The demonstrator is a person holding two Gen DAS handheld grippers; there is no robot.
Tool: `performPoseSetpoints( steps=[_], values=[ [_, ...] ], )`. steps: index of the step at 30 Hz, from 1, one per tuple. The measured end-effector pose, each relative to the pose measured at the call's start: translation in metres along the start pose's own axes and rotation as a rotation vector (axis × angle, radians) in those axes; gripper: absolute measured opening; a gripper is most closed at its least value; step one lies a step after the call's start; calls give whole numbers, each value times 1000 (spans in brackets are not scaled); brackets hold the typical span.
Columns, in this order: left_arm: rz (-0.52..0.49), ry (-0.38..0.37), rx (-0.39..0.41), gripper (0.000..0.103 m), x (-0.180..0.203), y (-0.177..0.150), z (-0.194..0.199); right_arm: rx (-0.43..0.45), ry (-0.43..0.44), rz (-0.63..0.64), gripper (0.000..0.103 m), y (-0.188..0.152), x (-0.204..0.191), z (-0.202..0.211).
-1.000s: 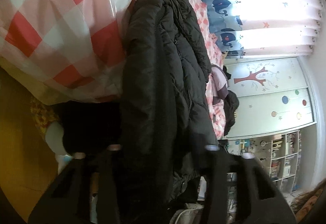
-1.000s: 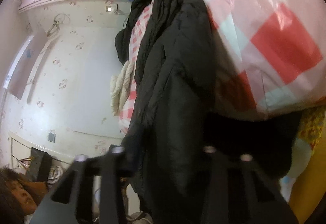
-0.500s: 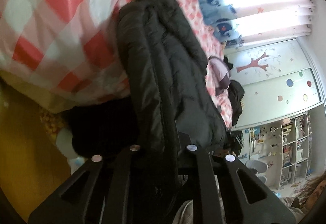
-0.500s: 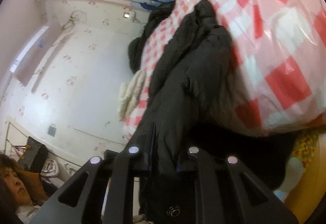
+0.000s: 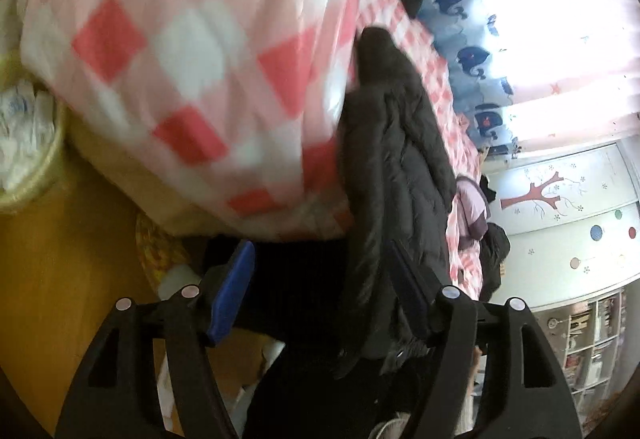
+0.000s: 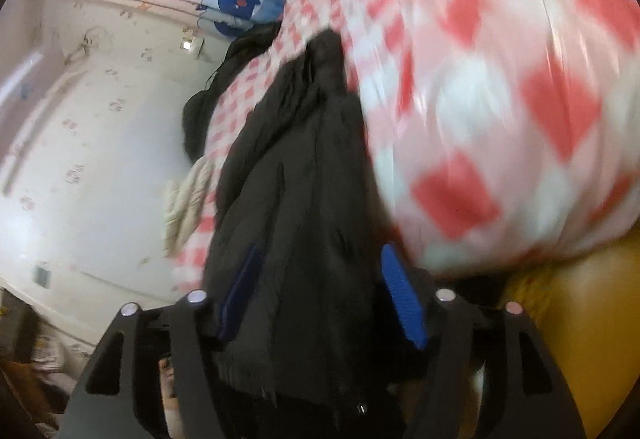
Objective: Fold large clothes
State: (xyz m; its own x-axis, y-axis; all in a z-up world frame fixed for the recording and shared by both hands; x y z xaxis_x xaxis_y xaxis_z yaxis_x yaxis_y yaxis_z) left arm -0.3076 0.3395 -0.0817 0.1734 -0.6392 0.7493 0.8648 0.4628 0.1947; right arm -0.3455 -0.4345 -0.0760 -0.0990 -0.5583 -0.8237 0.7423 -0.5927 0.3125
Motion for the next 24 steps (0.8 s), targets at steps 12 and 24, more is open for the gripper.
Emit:
performPoseSetpoints(
  steps=[12, 24],
  values=[
    [-199, -130, -63, 71, 128, 37, -67, -75, 19, 226, 73, 148, -114, -176],
    [-79, -24, -89, 72, 67, 35, -75, -138, -59, 39, 73, 196, -49, -252]
  ],
)
Point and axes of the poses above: each gripper's, at about its wrist camera, not at the fingertips, and z roughly against the way its jaws point, x to its right, y to its top, the point moved 4 cm from there along -z, roughly the way its jaws point, and after that the axes turned 2 degrees about y, right-handed, at the moved point
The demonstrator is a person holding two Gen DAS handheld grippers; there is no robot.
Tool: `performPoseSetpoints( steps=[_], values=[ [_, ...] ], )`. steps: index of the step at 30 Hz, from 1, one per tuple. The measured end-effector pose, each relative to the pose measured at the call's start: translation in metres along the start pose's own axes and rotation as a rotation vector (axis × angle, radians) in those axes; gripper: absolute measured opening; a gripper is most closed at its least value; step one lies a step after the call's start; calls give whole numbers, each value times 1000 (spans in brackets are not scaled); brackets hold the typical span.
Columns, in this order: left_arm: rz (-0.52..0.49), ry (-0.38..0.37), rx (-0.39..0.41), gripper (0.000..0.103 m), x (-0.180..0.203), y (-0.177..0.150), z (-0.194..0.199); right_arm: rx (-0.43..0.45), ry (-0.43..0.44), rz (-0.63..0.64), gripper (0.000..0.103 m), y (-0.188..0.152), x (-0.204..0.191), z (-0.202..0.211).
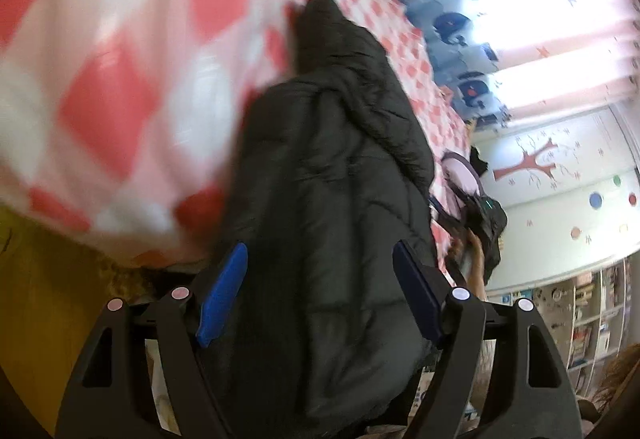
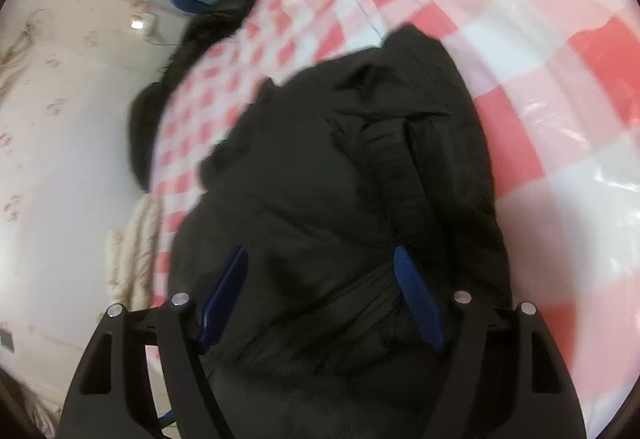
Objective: Fold large clothes
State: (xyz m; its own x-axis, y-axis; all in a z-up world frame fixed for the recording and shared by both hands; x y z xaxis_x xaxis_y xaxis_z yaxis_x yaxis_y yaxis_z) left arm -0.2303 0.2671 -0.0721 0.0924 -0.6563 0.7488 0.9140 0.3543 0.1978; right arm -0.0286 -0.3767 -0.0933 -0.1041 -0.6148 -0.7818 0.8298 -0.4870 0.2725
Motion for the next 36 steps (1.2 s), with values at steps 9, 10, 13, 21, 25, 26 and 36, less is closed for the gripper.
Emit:
performPoseSetpoints(
  steps=[9, 10, 13, 21, 25, 26, 36],
  values=[
    [150, -53, -4, 78, -66, -40, 0, -104, 55, 49, 95, -157, 34, 162],
    [151, -63, -11, 79, -66, -43, -4, -118, 45, 15, 95, -177, 50, 176],
    [132, -104, -39, 80, -60, -50, -19, -140, 46, -76, 95, -207, 82, 192],
    [68, -230, -121, 84, -33, -65, -44, -173, 267, -163, 96, -232, 86, 178],
    [40, -265, -141, 84, -26, -71, -42, -252, 279, -131, 96, -234, 69, 154],
    [38, -265, -147, 84, -25, -74, -42, -267, 295, -126, 96, -236, 65, 150],
    [26, -273, -173, 84, -21, -82, -43, -280, 348, -141, 96, -252, 75, 152]
  ],
)
Point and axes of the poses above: each gripper's, at about its wrist camera, not at the fingertips, and z roughly against the way its jaws point, x to its right, y to its top, the point moved 4 cm from there along -z, roughly the way its jaws point, and after that the axes turned 2 degrees about y, right-handed, at the moved point
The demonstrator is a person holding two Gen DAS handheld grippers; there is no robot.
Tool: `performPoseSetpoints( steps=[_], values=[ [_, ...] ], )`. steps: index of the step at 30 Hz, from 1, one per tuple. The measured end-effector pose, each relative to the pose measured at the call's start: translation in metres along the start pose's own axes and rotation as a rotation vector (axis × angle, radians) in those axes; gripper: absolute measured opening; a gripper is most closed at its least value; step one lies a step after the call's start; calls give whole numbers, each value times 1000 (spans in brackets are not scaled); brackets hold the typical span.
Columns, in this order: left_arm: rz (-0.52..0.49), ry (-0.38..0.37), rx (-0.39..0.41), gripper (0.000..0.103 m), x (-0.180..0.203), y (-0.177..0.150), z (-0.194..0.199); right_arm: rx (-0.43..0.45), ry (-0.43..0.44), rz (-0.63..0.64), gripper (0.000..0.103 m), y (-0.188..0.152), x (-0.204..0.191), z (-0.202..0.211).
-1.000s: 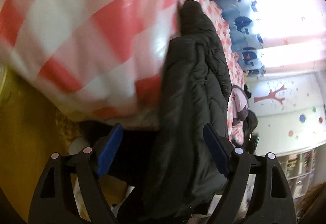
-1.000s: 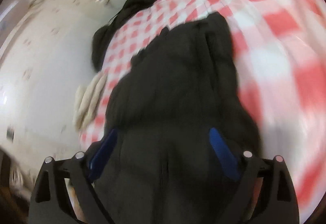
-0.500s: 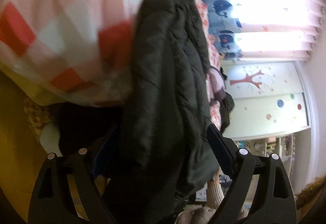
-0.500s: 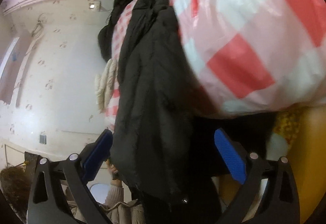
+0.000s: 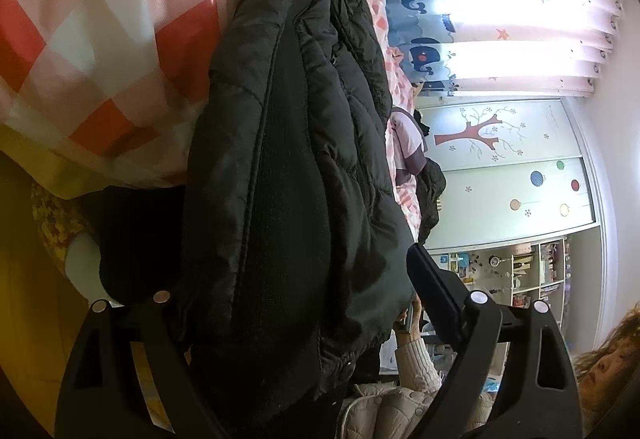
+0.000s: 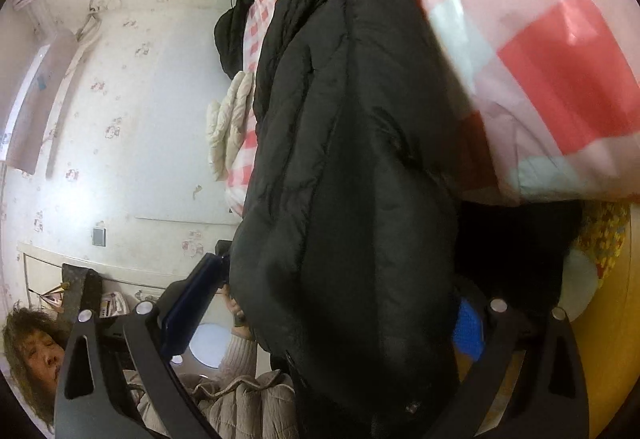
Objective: Fold large clothes
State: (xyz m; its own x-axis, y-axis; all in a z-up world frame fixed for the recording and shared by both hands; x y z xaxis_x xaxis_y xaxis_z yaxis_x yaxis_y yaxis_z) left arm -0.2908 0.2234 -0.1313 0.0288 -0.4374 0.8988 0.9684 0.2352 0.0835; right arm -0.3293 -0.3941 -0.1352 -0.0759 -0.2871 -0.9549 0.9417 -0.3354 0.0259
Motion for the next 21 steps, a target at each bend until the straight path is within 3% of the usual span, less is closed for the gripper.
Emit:
performPoseSetpoints(
  steps=[10, 11, 12, 14, 15, 17, 18, 21],
  values=[
    [8, 25, 0, 84, 4, 8, -14, -15, 41, 5, 96, 4, 12, -9],
    [3, 21, 5, 80, 6, 9, -14, -16, 47, 15, 94, 4, 11, -10],
    [-12, 20, 14, 76, 9, 9, -12, -21, 57, 28, 85, 4, 8, -12],
    [-28, 34, 12, 51, 11, 10, -12, -29, 40, 70, 66, 3, 3, -16],
    [-34, 44, 7, 45, 11, 10, -12, -29, 29, 95, 56, 2, 0, -17],
    [-49, 48, 8, 30, 11, 10, -11, -13, 30, 135, 46, 0, -8, -15],
    [-59, 53, 14, 28, 13, 10, -9, -4, 31, 150, 40, -1, -11, -14],
    [-84, 43, 27, 22, 18, 9, -5, 12, 56, 173, 35, -2, -19, -11]
  ],
)
Point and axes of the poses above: each gripper's, at about its wrist camera, not at the fingertips, and z roughly against the way its jaws point, x to its right, y to its top, the point moved 4 cm from there along -z, roughly the way its jaws point, and after that the axes turned 2 degrees about y, right-handed, at the moved point
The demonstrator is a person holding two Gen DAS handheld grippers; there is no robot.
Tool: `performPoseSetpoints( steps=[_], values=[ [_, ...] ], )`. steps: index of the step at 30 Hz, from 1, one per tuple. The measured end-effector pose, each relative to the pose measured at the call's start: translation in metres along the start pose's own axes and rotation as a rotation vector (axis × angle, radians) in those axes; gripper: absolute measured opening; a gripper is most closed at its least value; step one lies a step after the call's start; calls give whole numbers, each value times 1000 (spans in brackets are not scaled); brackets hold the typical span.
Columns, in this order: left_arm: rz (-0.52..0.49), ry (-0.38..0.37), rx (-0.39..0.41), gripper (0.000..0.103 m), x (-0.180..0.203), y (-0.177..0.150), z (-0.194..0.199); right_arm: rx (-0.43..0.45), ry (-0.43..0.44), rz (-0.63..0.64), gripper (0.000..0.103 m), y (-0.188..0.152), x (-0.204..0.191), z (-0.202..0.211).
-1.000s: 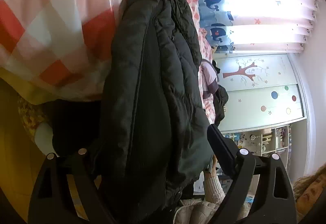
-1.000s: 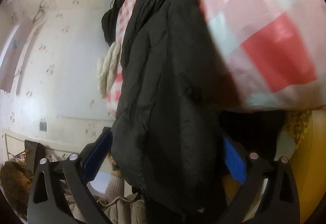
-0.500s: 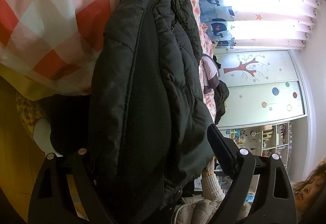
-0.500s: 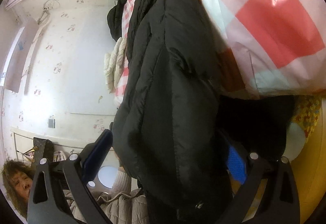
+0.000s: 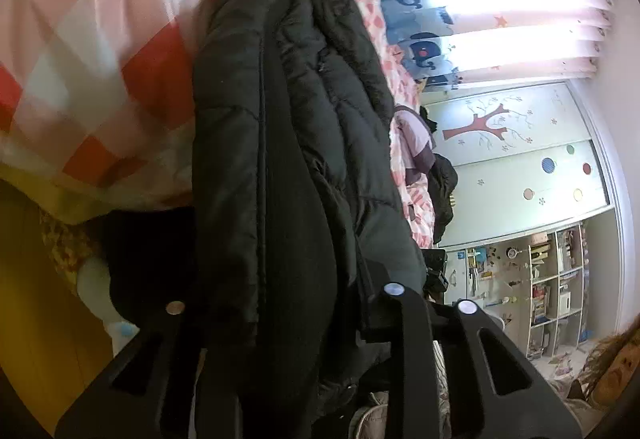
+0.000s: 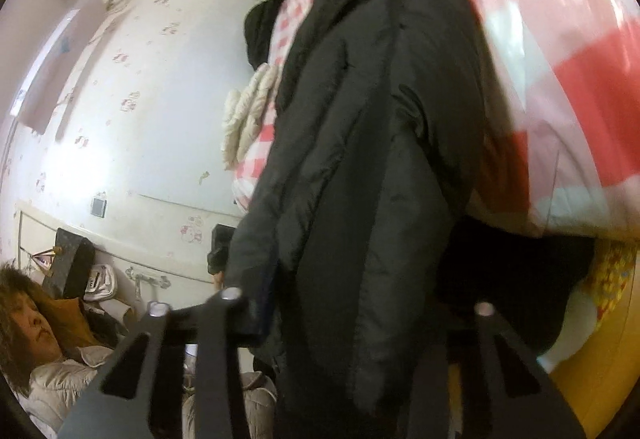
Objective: Fold large clothes
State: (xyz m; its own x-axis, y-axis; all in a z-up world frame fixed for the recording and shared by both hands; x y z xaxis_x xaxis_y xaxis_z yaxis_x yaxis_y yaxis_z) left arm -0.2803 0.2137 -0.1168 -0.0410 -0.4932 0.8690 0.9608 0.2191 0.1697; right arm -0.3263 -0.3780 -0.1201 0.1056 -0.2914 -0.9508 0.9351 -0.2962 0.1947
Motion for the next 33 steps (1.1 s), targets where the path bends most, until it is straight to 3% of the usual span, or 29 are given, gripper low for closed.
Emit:
performPoseSetpoints(
  steps=[2, 5, 8, 10, 12, 15, 21, 25, 29, 33],
  values=[
    [6, -15, -1, 22, -3, 0, 0, -14, 8, -4, 35, -1, 1, -3],
    [15, -21, 12, 21, -5, -1, 0, -24, 42, -71, 51, -1, 16, -9],
    [16, -14, 26, 18, -2, -1, 2, -24, 75, -75, 54, -2, 17, -14],
    [14, -14, 39, 17, 4, -1, 5, 9, 89, -39, 48, 1, 9, -13],
    [19, -11, 59, 16, 12, 0, 9, 56, 101, 1, 31, 3, -3, -9],
    [-2, -23, 106, 13, 34, 1, 21, 120, 129, 63, 21, 8, -28, -5],
    [-109, -64, 188, 8, 95, -11, 53, 206, 269, 151, 19, 9, -78, 6],
    [-139, -109, 230, 8, 116, -27, 84, 257, 367, 194, 19, -1, -100, 25],
    [-130, -134, 251, 8, 115, -46, 105, 333, 438, 203, 19, -19, -108, 53],
    [-51, -147, 251, 8, 87, -61, 106, 360, 453, 199, 19, -34, -110, 58]
  ],
)
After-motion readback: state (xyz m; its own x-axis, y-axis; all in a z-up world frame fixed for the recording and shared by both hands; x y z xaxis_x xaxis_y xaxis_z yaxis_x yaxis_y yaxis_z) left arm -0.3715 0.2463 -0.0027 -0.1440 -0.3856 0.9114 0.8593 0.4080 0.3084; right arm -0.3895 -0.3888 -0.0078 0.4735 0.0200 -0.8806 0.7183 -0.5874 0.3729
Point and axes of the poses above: each gripper's, at about its wrist camera, not at the fingertips, and z roughly against the way its jaws point, x to its right, y to its top, the point moved 4 cm from there along -z, roughly the way its jaws point, and after that the axes turned 2 degrees about y, right-handed, at the moved point
